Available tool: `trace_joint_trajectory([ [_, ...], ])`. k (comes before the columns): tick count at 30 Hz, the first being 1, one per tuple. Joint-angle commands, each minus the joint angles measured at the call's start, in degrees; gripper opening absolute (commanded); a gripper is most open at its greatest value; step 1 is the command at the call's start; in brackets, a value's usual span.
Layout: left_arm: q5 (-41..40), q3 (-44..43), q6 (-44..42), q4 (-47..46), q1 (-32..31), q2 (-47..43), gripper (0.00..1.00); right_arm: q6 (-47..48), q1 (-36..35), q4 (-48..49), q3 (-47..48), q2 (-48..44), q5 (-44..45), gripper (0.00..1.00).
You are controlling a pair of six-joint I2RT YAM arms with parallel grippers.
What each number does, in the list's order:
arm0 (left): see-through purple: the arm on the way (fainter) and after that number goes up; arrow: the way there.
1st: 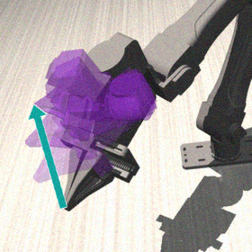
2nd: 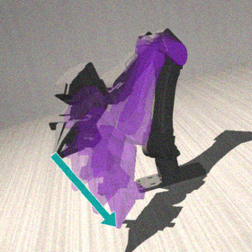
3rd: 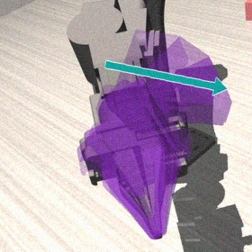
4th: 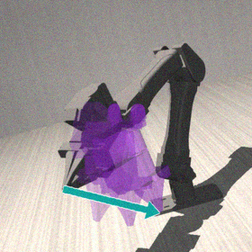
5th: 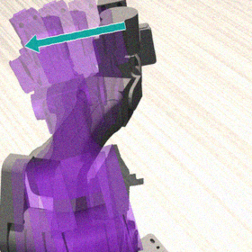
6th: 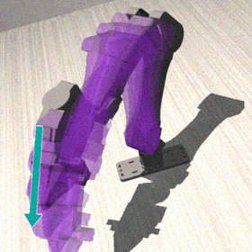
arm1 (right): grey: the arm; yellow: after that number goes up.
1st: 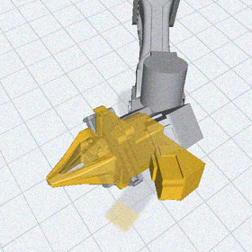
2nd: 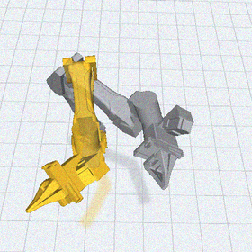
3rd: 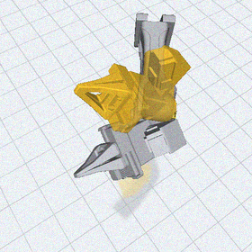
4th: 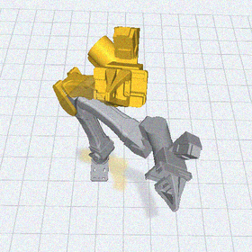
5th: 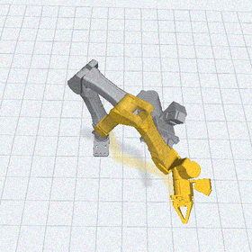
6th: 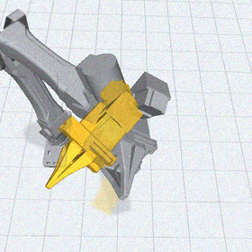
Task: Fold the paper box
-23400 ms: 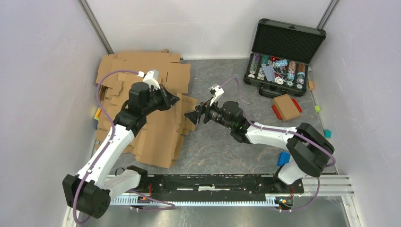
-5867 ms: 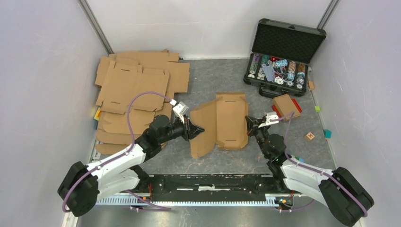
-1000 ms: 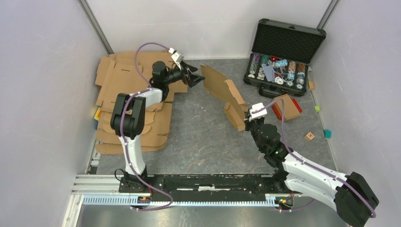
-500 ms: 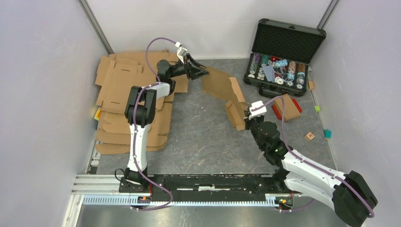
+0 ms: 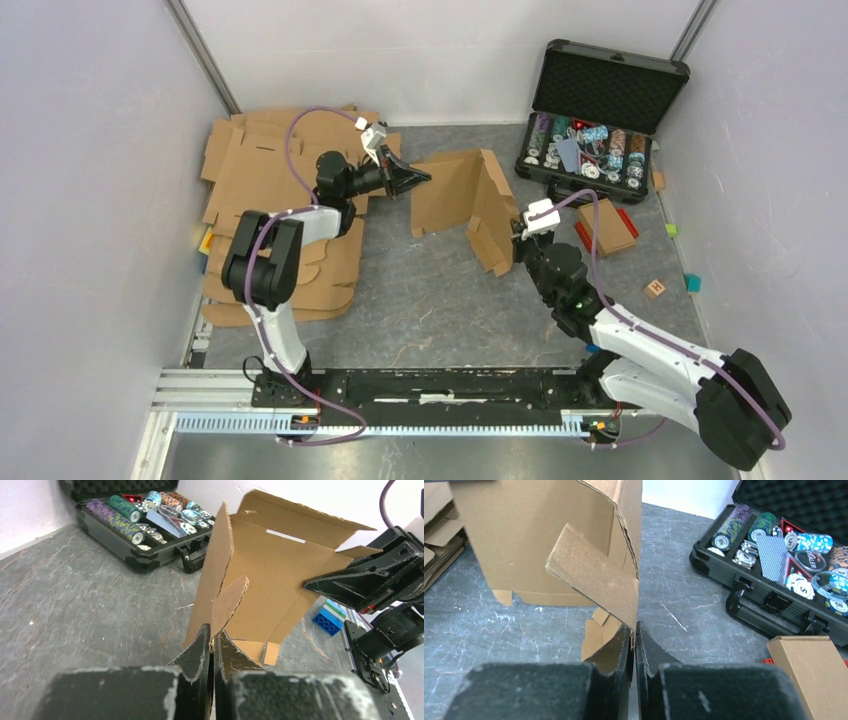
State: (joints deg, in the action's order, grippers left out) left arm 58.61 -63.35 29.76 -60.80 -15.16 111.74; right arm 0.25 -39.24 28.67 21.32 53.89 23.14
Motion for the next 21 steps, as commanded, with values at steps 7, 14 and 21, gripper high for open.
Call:
trace_joint_trajectory([
  [7,-21.3,15.8,-6.9,16.9,-2.8,-21.6,0.02,-0.2,0.0,-2.7,8.8,6.6,-2.5,0.09],
  [14,-32.7,28.7,-6.9,22.9,-3.7,-32.1,0.02,1.9,0.0,-3.8,10.5,8.9,-4.0,0.09],
  [21,-39.8,31.3,-14.2,30.5,-8.7,-40.8,0.02,3.1,0.1,-1.2,7.7,10.1,-2.5,0.09],
])
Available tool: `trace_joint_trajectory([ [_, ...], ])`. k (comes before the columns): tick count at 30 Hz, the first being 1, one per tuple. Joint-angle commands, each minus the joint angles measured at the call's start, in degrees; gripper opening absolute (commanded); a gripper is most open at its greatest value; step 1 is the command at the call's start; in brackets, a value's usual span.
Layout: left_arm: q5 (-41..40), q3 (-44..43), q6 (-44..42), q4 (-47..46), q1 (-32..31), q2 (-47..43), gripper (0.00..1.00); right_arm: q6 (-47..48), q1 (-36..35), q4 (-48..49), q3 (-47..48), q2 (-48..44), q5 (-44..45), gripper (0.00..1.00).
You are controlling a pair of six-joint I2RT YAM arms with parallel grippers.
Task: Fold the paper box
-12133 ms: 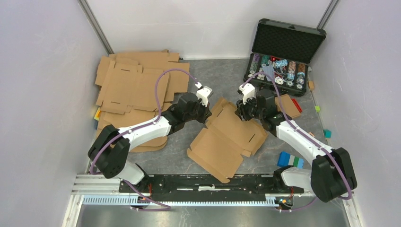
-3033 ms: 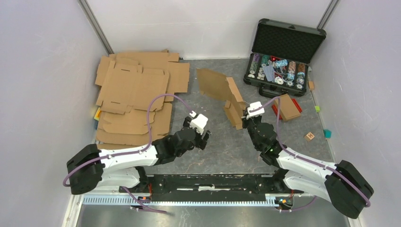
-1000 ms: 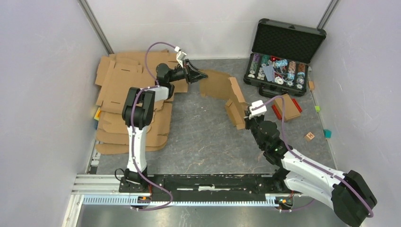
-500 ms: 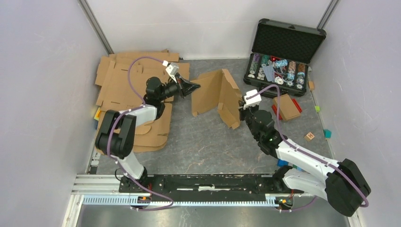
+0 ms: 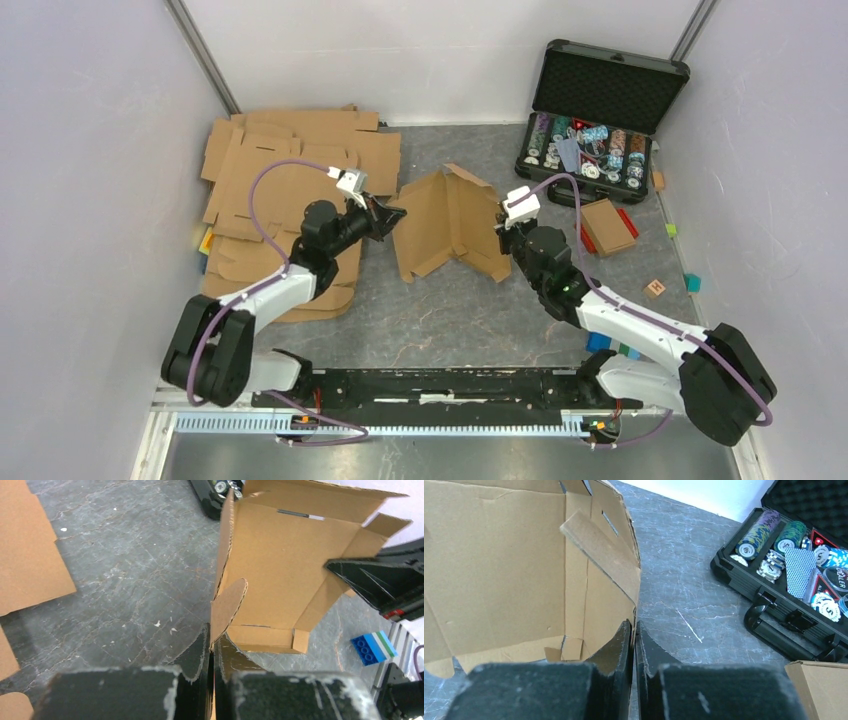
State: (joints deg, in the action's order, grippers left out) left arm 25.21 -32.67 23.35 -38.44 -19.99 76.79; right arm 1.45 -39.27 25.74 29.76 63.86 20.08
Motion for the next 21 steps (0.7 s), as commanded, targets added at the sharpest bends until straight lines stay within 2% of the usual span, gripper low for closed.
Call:
trace_joint_trajectory([
  [1,-8.0,0.4,-9.5,10.7,-5.4,-7.4,0.02,1.9,0.1,1.9,-1.7,-0.3,0.5,0.1],
  [4,-11.9,0.9,-14.0,14.9,-9.8,-11.7,0.02,2.5,0.1,3.2,-5.0,-2.4,0.0,0.17],
  [6,-14.0,2.2,-15.7,15.1,-12.7,-13.7,0.02,2.3,0.1,3.6,-7.0,-3.6,0.3,0.32],
  [8,-15.5,3.2,-16.6,15.1,-15.1,-15.3,0.04,2.0,0.1,2.9,-8.1,-4.5,1.0,0.41],
  [14,-17.4,5.3,-17.6,17.1,-19.3,-19.1,0.06,-1.3,0.1,1.8,-13.2,-5.8,5.6,0.52],
  [18,-18.7,7.2,-17.8,17.3,-21.3,-21.9,0.06,-3.7,0.1,1.2,-15.5,-7.5,3.2,0.62],
  [21,-18.4,8.3,-17.8,17.2,-22.0,-23.6,0.06,-4.6,0.1,1.3,-17.7,-9.0,3.4,0.64],
])
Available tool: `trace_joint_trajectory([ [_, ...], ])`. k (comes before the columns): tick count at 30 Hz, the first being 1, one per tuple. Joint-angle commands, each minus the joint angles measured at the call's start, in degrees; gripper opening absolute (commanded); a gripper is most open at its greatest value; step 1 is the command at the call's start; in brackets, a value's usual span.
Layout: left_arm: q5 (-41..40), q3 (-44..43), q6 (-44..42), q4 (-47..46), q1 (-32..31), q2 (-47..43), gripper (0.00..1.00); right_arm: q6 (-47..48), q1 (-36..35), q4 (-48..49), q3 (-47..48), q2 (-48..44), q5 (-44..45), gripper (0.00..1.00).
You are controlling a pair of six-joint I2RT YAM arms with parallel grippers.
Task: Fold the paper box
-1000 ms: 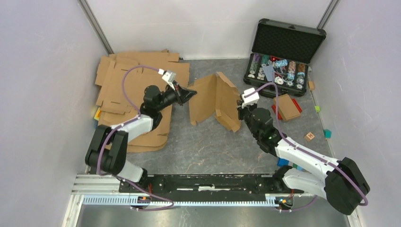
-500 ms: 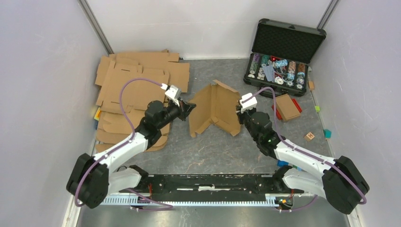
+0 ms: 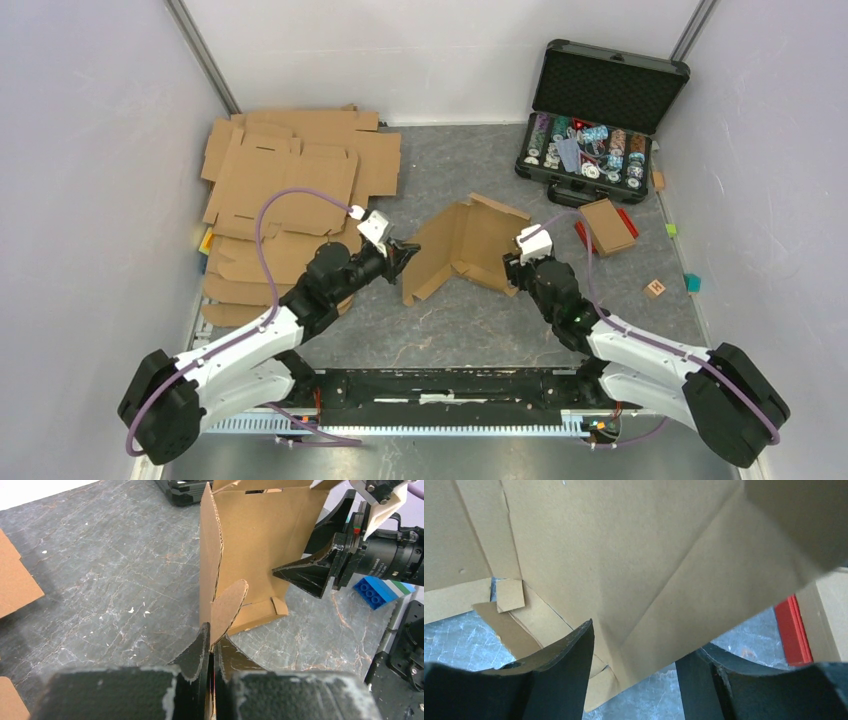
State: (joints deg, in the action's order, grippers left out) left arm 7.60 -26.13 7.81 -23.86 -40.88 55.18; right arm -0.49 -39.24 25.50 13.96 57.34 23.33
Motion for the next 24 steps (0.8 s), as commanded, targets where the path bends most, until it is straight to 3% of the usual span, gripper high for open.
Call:
trace_joint_trajectory([
  [1,-0.7,1.9,-2.3,2.7,-1.2,-2.4,0.06,-2.8,0.0,1.9,-2.8,-2.8,0.3,0.64],
  [9,-0.9,4.1,-2.1,1.7,-2.6,-4.8,0.06,-5.9,0.0,0.8,-7.6,-7.1,1.7,0.76],
  [17,-0.1,4.3,-2.0,1.1,-2.9,-5.1,0.06,-9.2,0.1,-2.5,-8.4,-6.9,1.7,0.74],
  [24,1.7,2.4,1.3,1.0,-3.0,-4.4,0.07,-9.9,0.0,0.3,-8.4,-6.1,0.2,0.46],
])
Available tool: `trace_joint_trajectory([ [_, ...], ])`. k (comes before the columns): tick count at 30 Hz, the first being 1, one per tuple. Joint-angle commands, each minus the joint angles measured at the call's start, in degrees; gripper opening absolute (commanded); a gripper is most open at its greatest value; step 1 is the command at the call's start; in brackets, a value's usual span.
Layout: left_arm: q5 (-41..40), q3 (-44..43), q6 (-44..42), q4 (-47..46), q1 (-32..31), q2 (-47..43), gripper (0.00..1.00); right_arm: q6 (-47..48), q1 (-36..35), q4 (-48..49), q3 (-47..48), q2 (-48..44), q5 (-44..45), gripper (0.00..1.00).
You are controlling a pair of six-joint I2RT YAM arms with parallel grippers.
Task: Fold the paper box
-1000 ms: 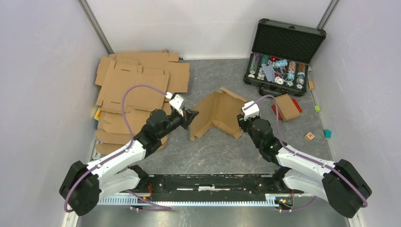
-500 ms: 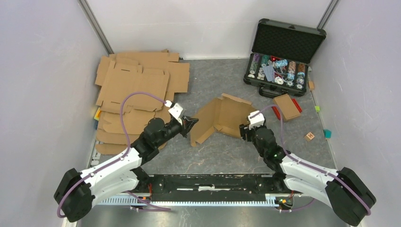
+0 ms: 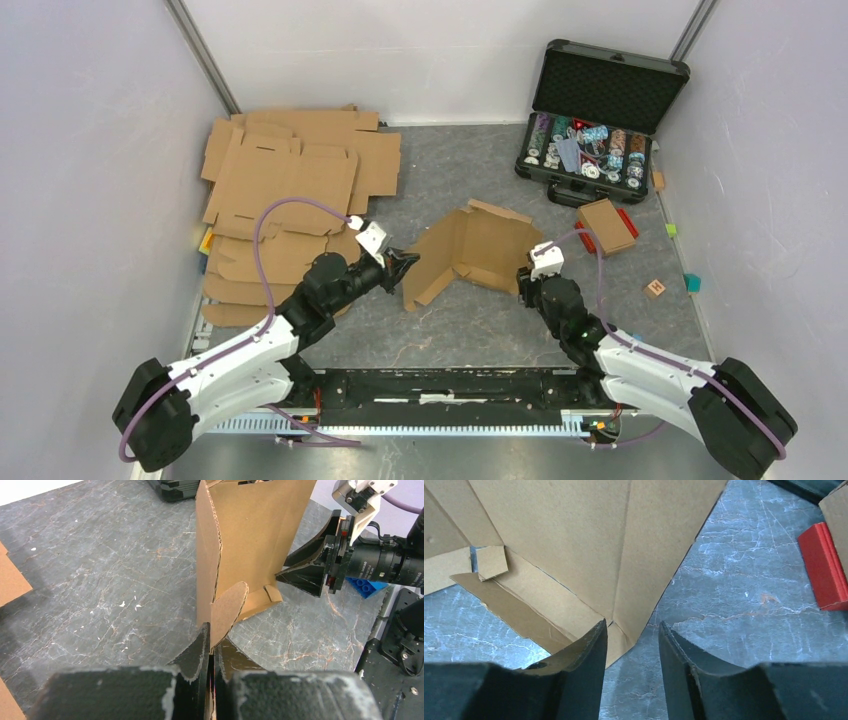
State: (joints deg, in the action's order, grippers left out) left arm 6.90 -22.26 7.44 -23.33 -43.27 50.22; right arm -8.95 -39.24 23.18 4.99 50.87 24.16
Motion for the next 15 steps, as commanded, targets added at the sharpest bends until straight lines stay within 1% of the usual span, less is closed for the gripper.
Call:
trace_joint_trajectory([
  [1,2.4,-2.1,2.8,0.8,-0.6,0.7,0.06,-1.8,0.0,2.6,1.1,0.4,-0.7,0.41],
  [3,2.7,-2.9,5.2,0.7,-0.6,0.8,0.05,-3.0,0.0,2.5,2.5,0.6,-0.9,0.32],
  [4,3.1,-2.8,7.0,-0.3,-0.6,1.0,0.04,-3.6,0.0,2.5,3.0,0.7,-1.0,0.3],
  [8,4.9,-1.6,11.1,-5.7,-1.0,2.9,0.04,-7.0,0.1,2.5,5.4,2.0,-1.1,0.29],
  [11,5.0,-1.7,11.7,-6.4,-1.6,4.6,0.03,-9.5,0.1,3.0,6.6,3.2,-1.9,0.29],
  [12,5.0,-1.7,11.8,-6.5,-1.8,4.9,0.03,-10.1,0.1,3.1,6.9,3.7,-2.3,0.33],
  [13,5.0,-1.7,11.9,-6.5,-2.0,5.1,0.03,-10.6,0.0,3.0,7.2,4.3,-2.7,0.44],
  [14,4.8,-1.7,12.0,-6.5,-2.2,5.1,0.03,-10.7,0.0,2.9,7.7,5.0,-3.4,0.52],
  [15,4.6,-1.7,11.9,-6.5,-2.3,4.9,0.03,-10.3,0.0,2.8,7.9,5.7,-4.1,0.54],
])
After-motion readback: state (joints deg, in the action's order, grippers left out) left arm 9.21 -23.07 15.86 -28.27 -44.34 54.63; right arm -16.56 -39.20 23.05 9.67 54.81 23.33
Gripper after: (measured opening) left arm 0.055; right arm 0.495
